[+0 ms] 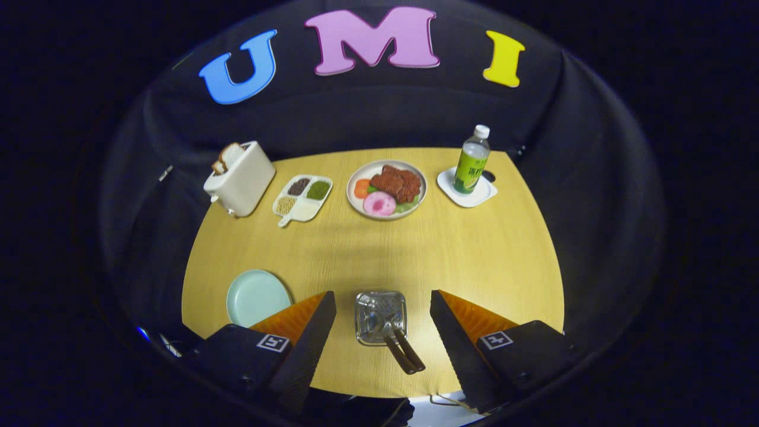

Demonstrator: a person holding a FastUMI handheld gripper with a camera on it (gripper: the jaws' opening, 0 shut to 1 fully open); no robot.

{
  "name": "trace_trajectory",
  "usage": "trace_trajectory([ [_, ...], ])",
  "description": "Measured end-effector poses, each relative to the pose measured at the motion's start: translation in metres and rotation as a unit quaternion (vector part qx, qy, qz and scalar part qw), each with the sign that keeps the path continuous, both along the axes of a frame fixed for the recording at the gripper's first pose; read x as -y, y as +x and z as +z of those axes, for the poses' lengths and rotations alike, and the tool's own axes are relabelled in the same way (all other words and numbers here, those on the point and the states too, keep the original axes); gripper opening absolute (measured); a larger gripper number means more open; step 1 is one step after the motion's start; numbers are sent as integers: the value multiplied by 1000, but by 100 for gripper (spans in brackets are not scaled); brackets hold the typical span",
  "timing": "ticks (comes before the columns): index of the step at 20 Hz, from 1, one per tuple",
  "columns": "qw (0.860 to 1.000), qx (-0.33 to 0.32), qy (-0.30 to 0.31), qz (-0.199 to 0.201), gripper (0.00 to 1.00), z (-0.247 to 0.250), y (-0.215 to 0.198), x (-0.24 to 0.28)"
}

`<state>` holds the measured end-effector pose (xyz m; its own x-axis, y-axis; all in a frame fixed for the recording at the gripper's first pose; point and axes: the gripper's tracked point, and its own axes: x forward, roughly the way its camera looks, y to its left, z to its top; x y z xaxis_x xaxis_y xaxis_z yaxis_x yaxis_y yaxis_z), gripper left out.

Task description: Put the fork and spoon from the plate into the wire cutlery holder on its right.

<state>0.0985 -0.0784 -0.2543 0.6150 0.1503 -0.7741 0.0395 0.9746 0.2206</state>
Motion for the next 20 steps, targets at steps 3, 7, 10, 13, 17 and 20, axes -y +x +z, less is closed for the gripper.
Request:
trace_trajectory([
  [3,994,106,-35,-20,100,47,11,31],
  [7,965,239,-103,-18,99,127,-3,67],
  [10,956,273,-109,9,99,146,-23,67],
  [13,955,292,-47,13,98,148,-36,54],
  [17,949,313,-20,39,98,139,-47,46],
  [20,949,308,-15,64,98,131,-47,47],
])
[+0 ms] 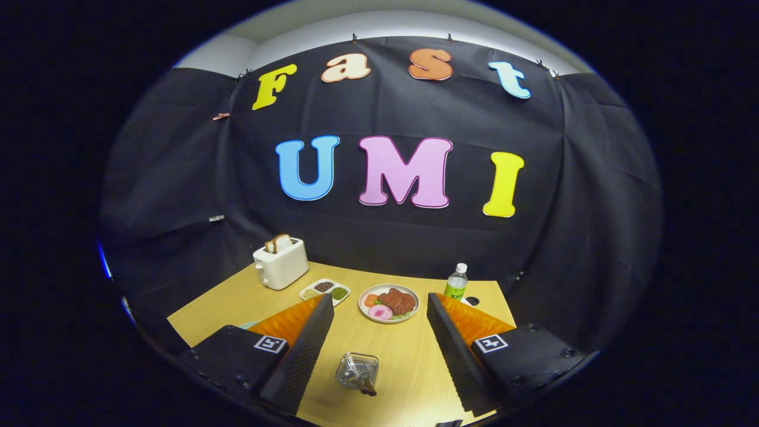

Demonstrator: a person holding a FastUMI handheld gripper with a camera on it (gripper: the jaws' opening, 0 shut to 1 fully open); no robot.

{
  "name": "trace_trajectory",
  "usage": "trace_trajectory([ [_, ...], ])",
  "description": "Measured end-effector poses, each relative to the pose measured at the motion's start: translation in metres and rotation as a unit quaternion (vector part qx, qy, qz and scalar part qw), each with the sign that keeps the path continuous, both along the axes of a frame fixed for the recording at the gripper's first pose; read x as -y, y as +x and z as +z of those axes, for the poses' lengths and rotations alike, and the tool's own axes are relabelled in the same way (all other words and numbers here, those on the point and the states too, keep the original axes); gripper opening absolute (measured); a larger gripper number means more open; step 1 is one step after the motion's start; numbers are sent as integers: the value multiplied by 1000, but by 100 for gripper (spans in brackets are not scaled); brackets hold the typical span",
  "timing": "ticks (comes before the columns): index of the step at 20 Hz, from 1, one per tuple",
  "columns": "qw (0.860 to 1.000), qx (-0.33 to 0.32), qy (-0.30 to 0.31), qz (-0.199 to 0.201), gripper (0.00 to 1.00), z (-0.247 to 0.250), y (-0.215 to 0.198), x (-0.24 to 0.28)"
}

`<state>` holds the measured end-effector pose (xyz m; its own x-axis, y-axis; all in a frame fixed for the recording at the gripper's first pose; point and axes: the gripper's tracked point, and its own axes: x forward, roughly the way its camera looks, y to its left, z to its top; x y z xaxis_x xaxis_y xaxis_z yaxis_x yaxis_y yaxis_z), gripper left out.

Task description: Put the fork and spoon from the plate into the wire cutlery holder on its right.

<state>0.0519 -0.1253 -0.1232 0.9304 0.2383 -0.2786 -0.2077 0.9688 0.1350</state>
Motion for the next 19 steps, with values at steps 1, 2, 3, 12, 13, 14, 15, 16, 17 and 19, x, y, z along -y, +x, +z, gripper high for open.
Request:
trace_trajectory([
  [1,1000,2,-2,0,98,-1,2,3],
  [2,1000,7,-4,-6,98,1,2,8],
  [3,1000,13,-4,-12,98,4,4,10],
  [12,999,32,-6,-17,98,14,-3,-3],
  [13,999,29,-6,-16,98,10,-5,-5],
  [14,1000,27,-5,-15,98,9,-5,-6],
  [15,1000,26,-6,-14,98,10,-4,-5],
  [16,1000,25,-7,-14,98,10,-3,-3],
  [17,1000,27,-6,-14,98,10,-3,-2],
  [19,999,30,-3,-11,98,12,-3,-3],
])
